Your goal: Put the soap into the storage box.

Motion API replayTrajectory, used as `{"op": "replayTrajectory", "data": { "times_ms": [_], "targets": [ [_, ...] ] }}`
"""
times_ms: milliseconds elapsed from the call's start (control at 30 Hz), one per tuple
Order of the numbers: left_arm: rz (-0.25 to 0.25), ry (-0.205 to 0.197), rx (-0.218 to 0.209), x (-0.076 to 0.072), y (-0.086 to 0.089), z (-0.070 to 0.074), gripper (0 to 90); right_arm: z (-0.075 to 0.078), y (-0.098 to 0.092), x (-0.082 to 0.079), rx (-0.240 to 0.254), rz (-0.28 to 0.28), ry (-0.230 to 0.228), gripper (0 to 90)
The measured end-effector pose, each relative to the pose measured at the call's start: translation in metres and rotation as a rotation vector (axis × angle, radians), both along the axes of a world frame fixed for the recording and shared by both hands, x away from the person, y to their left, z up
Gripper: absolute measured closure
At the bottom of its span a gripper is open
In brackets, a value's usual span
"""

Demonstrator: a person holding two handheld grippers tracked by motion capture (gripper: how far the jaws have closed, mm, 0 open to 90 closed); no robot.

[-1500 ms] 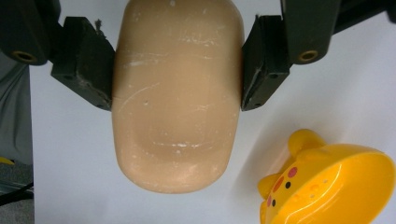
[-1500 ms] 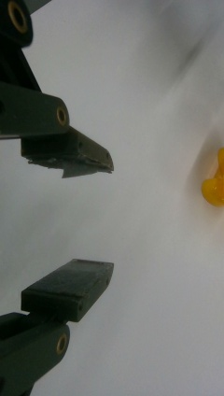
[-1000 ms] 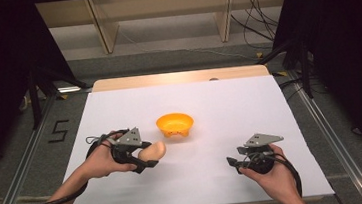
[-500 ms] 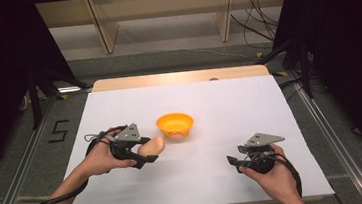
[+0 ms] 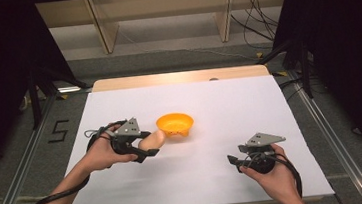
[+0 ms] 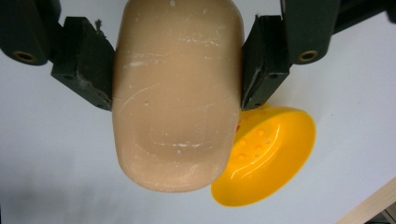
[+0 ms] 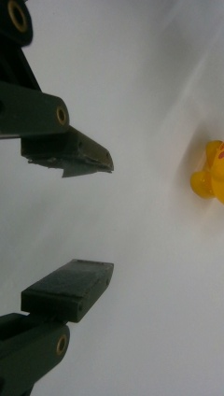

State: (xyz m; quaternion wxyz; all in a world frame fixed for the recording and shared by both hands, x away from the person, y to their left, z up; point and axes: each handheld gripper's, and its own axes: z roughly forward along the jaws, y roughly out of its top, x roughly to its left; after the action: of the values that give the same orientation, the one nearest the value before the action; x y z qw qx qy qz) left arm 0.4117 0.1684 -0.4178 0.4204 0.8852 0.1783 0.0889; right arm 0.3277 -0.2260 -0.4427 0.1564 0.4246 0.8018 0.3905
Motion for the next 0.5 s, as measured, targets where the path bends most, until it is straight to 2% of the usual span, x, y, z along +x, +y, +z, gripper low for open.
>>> {"op": "replayTrajectory", "data": {
  "times_ms": [33, 133, 167, 200, 267, 300, 467, 500],
  "targets": [
    [-0.003, -0.017, 0.002, 0.001, -0.0001, 0.0009, 32.0, 0.0003, 0.0005, -0.0008, 0.006, -0.005, 0.013, 44.9],
    [0.0, -0.015, 0.006, 0.0022, -0.0003, 0.0017, 32.0, 0.0005, -0.0003, -0.0002, -0.005, -0.002, -0.004, 44.9],
    [0.01, -0.014, 0.003, 0.0032, -0.0009, 0.0017, 32.0, 0.0002, 0.0004, -0.0005, 0.005, -0.002, 0.008, 44.9],
    [0.004, -0.012, 0.001, 0.004, -0.0012, 0.0018, 32.0, 0.0004, -0.0003, -0.0002, -0.008, -0.001, -0.005, 44.9],
    [-0.001, -0.018, -0.002, 0.0052, -0.0014, 0.0017, 32.0, 0.0004, -0.0002, -0.0003, -0.006, -0.002, -0.004, 44.9],
    [0.004, -0.02, 0.004, 0.0057, -0.0014, 0.0018, 32.0, 0.0019, 0.0005, -0.0011, 0.005, -0.011, 0.013, 44.9],
    [0.017, -0.012, -0.01, 0.0074, -0.004, 0.001, 32.0, 0.0021, 0.0, -0.0013, 0.004, -0.015, 0.01, 44.8],
    [0.018, -0.014, -0.013, 0.0086, -0.005, 0.001, 32.0, 0.0018, -0.0013, 0.0, -0.005, -0.004, -0.006, 44.8]
  ]
}}
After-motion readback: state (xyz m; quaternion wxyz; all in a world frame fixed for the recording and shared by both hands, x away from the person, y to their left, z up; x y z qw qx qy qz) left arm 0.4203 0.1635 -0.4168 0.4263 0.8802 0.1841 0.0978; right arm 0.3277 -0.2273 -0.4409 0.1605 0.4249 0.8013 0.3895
